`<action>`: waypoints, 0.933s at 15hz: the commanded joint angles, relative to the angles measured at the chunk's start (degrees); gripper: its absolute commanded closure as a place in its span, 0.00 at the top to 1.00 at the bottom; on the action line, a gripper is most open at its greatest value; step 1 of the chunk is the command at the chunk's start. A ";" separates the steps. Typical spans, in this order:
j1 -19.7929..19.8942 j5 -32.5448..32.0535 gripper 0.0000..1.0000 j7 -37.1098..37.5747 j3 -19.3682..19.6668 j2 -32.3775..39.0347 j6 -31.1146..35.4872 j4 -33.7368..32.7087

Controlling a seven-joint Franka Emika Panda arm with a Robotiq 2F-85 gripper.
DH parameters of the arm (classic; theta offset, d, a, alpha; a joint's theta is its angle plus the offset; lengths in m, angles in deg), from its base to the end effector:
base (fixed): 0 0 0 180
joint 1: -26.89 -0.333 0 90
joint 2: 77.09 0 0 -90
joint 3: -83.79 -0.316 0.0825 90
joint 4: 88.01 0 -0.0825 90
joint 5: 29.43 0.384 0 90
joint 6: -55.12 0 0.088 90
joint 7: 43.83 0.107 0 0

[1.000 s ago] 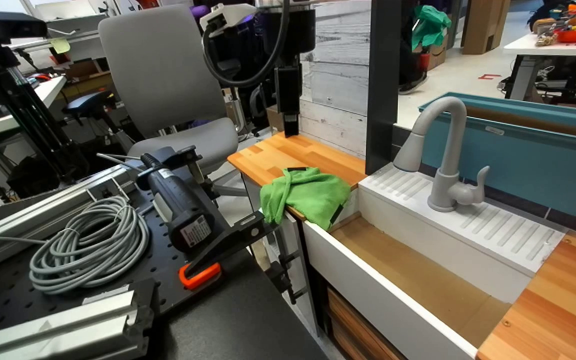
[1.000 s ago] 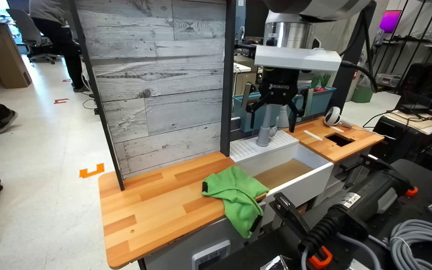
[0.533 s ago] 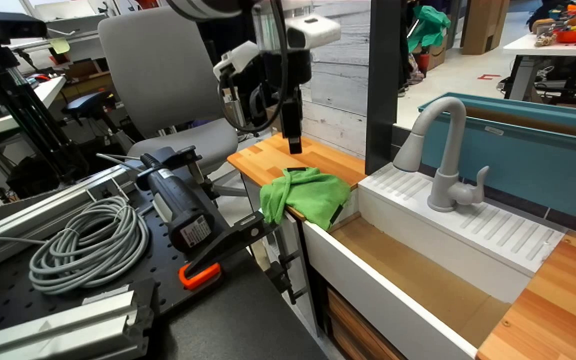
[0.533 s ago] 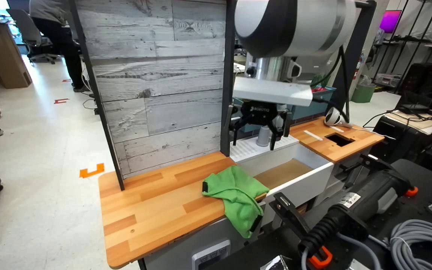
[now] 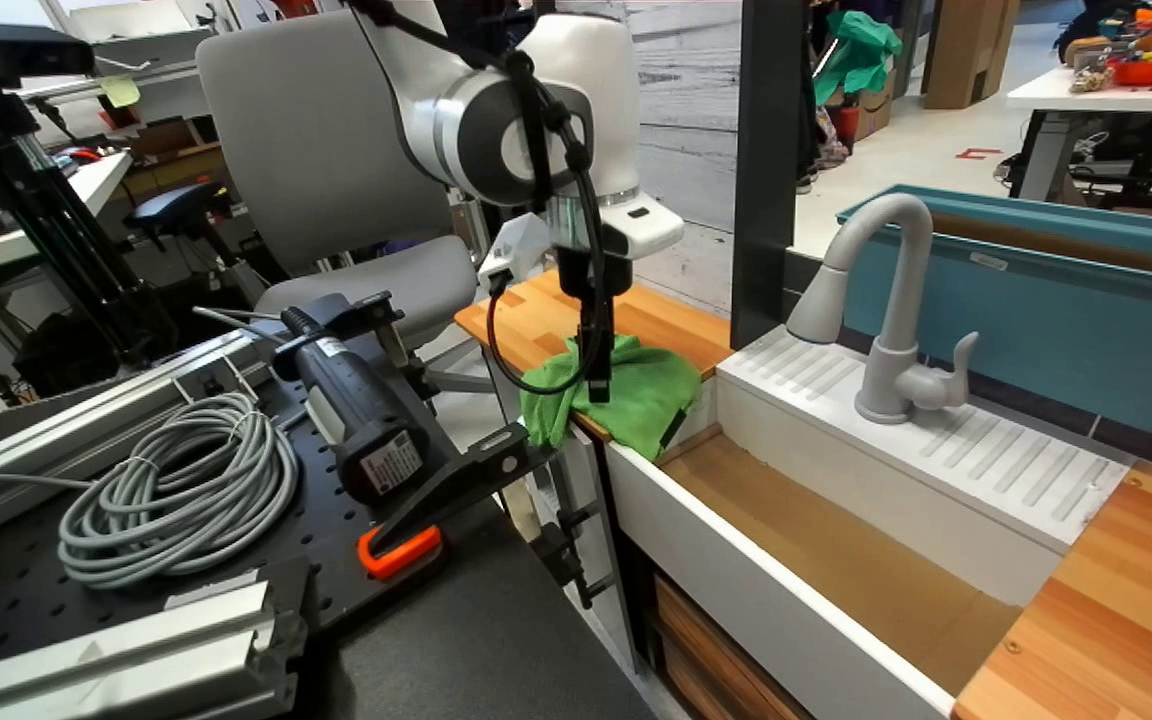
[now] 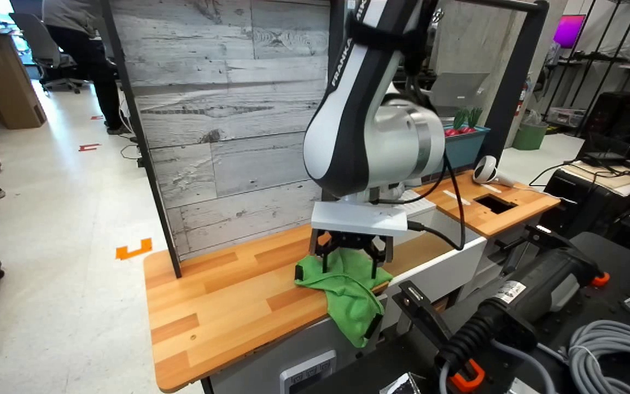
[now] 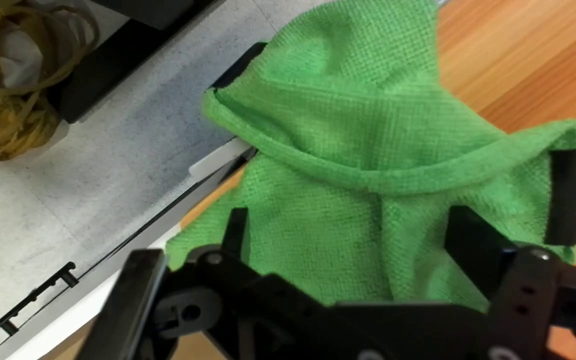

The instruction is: Move the green cloth to the left

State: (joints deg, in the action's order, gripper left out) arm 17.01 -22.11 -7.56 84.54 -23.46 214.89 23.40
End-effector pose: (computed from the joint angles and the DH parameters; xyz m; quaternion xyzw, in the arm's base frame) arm 0.5536 0.0824 -0.0104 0.9556 -0.2908 -0.0474 0.0047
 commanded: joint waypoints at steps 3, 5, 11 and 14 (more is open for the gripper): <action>-2.38 1.64 1.00 -1.31 0.44 8.29 -0.35 -9.64; -3.71 1.42 1.00 -1.18 0.35 9.32 -0.30 -11.12; -10.31 0.44 1.00 -0.33 0.63 11.61 -0.03 -14.94; -14.20 -0.02 1.00 0.51 1.08 12.88 -0.55 -17.94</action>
State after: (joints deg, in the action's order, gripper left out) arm 6.61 -22.15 -7.70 84.59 -13.94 214.85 10.28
